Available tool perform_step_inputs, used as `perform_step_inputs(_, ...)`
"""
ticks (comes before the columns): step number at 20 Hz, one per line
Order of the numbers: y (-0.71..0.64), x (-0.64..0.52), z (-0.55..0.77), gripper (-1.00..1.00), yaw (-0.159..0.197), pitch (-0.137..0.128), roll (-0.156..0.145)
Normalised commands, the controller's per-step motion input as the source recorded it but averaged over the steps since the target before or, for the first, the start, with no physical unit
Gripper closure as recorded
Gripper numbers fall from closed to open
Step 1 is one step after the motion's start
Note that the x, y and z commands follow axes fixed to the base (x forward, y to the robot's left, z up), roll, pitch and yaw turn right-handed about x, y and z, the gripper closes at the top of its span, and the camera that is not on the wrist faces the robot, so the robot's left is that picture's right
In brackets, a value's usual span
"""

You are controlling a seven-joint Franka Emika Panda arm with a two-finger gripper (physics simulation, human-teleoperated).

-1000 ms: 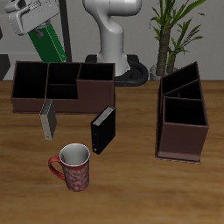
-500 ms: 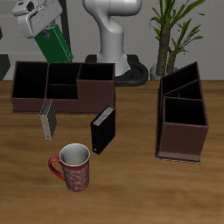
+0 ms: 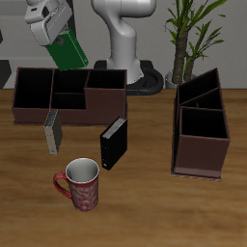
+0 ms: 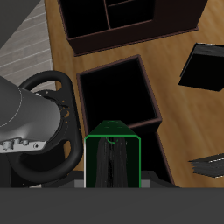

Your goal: Place the green book into the back desk caddy's back compartment

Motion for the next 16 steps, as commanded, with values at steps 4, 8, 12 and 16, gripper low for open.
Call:
perform_step_inputs(4, -0.15, 0.01, 0.03, 1.0, 0.089, 0.012, -0.051)
perform_step_inputs(8, -0.2, -0.02, 0.06, 1.0, 0.07, 0.005, -0.061)
perform_step_inputs(12, -0.17, -0.03, 0.08, 1.0, 0.019, -0.01, -0.029)
perform_step_inputs(16, -0.21, 0.01, 0.15, 1.0, 0.027, -0.036, -0.043)
